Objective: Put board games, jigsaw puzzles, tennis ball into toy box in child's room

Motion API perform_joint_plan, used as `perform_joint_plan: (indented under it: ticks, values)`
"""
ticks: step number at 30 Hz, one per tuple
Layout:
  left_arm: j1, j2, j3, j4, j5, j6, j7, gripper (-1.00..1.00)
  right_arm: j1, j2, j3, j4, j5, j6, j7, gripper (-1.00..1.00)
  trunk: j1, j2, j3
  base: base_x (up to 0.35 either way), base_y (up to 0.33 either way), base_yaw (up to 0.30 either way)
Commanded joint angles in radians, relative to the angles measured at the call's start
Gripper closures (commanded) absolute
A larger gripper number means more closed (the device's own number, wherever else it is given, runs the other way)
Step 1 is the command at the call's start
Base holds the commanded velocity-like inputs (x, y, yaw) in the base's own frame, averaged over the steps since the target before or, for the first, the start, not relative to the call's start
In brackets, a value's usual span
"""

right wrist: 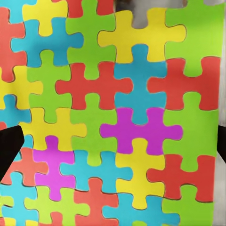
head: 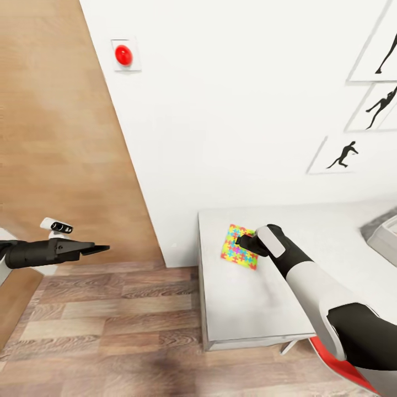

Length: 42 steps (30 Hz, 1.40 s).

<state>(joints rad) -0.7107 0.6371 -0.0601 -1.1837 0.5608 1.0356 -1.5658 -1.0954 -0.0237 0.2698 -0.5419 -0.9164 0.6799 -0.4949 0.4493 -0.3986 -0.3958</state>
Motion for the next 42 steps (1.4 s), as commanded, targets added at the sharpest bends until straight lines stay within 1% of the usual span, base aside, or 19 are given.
perform_joint_plan:
  ticks: [1,23,42]
  values:
    - [-0.002,0.001,-0.003,0.000,0.001,0.011,-0.005,-1.00,0.000,-0.001,0.009,0.003,-0.032,0.000,-0.008,-1.00,0.001,-0.001,-0.002,-0.086,0.158,0.000]
    - [-0.002,0.001,-0.003,0.001,0.001,0.011,-0.005,-1.00,0.000,-0.002,0.009,0.003,-0.032,0.000,-0.008,-1.00,0.001,-0.001,-0.002,-0.061,0.114,0.000]
    - [-0.002,0.001,-0.003,0.001,0.001,0.011,-0.005,-1.00,0.000,-0.001,0.009,0.003,-0.032,0.000,-0.008,-1.00,0.001,-0.001,-0.002,-0.004,0.117,0.000]
